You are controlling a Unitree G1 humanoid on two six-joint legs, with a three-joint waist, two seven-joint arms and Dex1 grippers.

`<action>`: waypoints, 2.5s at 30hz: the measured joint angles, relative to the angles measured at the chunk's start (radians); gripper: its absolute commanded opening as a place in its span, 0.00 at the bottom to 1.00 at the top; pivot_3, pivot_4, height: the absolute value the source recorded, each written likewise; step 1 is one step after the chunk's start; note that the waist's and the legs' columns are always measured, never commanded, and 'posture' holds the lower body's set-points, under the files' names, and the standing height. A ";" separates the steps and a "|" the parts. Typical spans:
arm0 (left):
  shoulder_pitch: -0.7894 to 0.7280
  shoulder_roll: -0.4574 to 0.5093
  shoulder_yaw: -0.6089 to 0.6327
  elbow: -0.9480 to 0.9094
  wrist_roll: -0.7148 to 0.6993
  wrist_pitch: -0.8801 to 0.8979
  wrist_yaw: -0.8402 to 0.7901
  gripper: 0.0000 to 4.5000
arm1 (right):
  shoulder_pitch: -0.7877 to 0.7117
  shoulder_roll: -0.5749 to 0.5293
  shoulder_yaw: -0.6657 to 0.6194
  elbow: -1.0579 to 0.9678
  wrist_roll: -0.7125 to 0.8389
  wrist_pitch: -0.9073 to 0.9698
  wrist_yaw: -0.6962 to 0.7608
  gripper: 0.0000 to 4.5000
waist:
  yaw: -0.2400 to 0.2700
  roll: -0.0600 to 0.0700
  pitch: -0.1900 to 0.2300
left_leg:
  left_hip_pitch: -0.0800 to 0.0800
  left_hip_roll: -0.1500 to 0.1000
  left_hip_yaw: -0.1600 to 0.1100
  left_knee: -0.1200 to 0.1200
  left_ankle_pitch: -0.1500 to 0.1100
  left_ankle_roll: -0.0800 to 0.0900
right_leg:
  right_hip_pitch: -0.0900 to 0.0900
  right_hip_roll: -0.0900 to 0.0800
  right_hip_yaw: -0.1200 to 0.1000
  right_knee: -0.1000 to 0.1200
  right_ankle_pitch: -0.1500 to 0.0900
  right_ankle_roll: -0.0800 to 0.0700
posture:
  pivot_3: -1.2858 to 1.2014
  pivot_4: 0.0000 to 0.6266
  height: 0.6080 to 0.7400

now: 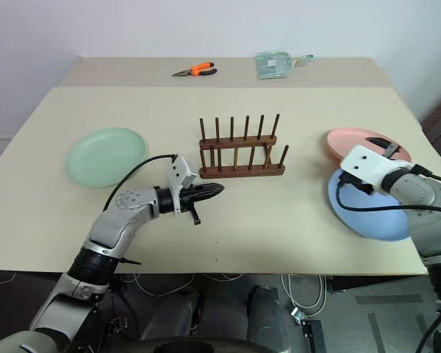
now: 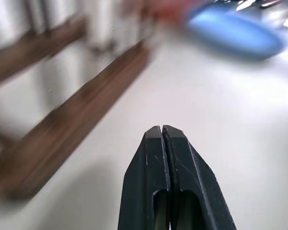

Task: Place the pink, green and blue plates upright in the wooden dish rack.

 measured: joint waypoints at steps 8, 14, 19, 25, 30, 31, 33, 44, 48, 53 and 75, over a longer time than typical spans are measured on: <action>0.031 0.002 -0.009 -0.076 -0.049 0.050 -0.007 0.00 | -0.104 0.005 0.070 0.198 -0.075 -0.127 -0.043 0.47 | -0.022 0.002 0.001 | 0.000 0.000 0.000 -0.001 0.000 0.000 | -0.001 0.000 0.001 0.001 0.001 0.001 | 0.52 0.24 1.00; 0.064 0.042 -0.007 -0.096 -0.049 0.052 -0.009 0.00 | -0.065 -0.001 0.035 0.077 -0.052 -0.120 -0.013 0.03 | -0.021 0.003 0.001 | 0.000 0.000 0.000 0.000 0.000 0.000 | -0.001 0.000 0.001 0.001 0.000 0.001 | 0.52 0.24 1.00; 0.067 0.056 0.019 -0.092 -0.051 0.048 -0.009 0.00 | -0.017 0.009 -0.065 -0.097 0.043 -0.088 0.026 0.03 | -0.020 0.004 0.002 | 0.000 0.000 0.000 0.000 0.000 0.000 | -0.001 0.000 0.001 0.001 0.000 0.001 | 0.52 0.24 1.00; 0.078 0.078 0.112 -0.065 -0.093 0.040 -0.011 0.00 | -0.163 0.290 -0.313 -0.508 0.738 0.378 0.057 0.03 | -0.025 0.003 0.003 | 0.000 0.002 -0.004 -0.001 0.000 0.000 | -0.001 0.003 0.000 0.002 0.001 0.001 | 0.52 0.24 1.00; 0.092 0.134 0.185 -0.043 -0.116 0.035 -0.036 0.00 | -0.267 0.425 -0.363 -0.635 1.269 0.661 -0.045 0.03 | -0.005 0.003 0.003 | -0.001 0.001 -0.005 0.000 0.000 0.000 | 0.000 0.001 -0.001 0.000 0.000 -0.001 | 0.52 0.24 1.00; 0.092 0.135 0.187 -0.043 -0.116 0.031 -0.039 0.00 | -0.268 0.431 -0.361 -0.632 1.297 0.684 -0.058 0.03 | 0.002 0.003 0.003 | -0.002 0.000 -0.005 0.000 0.000 0.000 | 0.000 0.000 -0.001 0.000 0.000 -0.001 | 0.52 0.24 1.00; 0.104 0.135 0.187 -0.044 -0.121 0.025 -0.040 0.00 | -0.270 0.443 -0.345 -0.609 1.326 0.720 -0.094 0.03 | 0.004 0.003 0.003 | -0.002 0.000 -0.005 0.000 0.000 0.001 | 0.000 0.000 -0.001 -0.001 0.000 -0.001 | 0.52 0.24 1.00; 0.169 0.129 0.187 -0.124 -0.149 0.030 -0.009 0.00 | -0.286 0.446 -0.324 -0.468 1.293 0.723 -0.128 0.03 | -0.004 0.004 0.003 | -0.001 0.001 -0.003 -0.001 0.000 0.000 | -0.003 0.001 -0.001 0.001 0.000 0.000 | 0.52 0.24 1.00; 0.168 0.130 0.187 -0.124 -0.155 0.038 -0.007 0.00 | -0.302 0.452 -0.326 -0.430 1.293 0.728 -0.152 0.03 | -0.004 0.004 0.003 | -0.001 0.001 -0.002 -0.001 0.000 0.001 | -0.003 0.001 -0.001 0.001 0.000 0.000 | 0.52 0.24 1.00; 0.165 0.130 0.186 -0.124 -0.157 0.045 -0.002 0.00 | -0.302 0.477 -0.325 -0.386 1.292 0.757 -0.187 0.34 | -0.004 0.004 0.003 | -0.001 0.001 -0.002 -0.001 0.000 0.000 | -0.003 0.001 -0.001 0.001 0.000 0.000 | 0.52 0.24 1.00; -0.070 0.085 0.873 0.168 -0.087 0.093 0.976 0.84 | -0.343 0.312 0.099 -0.689 0.846 0.453 0.167 1.00 | -0.015 -0.001 0.003 | -0.002 0.000 -0.005 0.000 0.000 0.000 | -0.003 0.001 -0.001 0.001 0.002 0.006 | 0.52 0.24 1.00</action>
